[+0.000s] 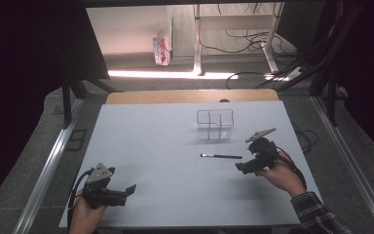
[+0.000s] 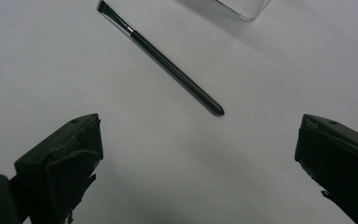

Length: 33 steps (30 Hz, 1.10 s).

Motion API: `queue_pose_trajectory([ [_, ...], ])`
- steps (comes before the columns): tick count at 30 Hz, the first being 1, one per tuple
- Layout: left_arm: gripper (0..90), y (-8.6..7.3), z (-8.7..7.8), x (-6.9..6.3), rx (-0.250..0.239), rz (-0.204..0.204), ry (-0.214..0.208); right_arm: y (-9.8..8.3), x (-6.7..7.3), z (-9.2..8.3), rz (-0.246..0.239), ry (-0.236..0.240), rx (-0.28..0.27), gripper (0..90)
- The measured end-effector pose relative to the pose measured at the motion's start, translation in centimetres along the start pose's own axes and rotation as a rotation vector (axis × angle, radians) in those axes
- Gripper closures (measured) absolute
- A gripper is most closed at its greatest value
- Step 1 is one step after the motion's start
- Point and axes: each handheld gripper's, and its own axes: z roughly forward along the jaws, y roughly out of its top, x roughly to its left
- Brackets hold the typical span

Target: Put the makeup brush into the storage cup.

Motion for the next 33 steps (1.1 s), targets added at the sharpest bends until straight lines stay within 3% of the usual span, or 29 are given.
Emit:
queue_pose_trajectory([
  [20,0.8,0.0,0.0,0.0,0.001,-0.001,-0.002,2.7,-0.1,2.0,-0.061,0.011,0.049,1.0],
  [33,0.8,0.0,0.0,0.1,0.004,-0.001,-0.002,4.3,0.5,3.2,-0.106,0.013,0.079,6.9],
])
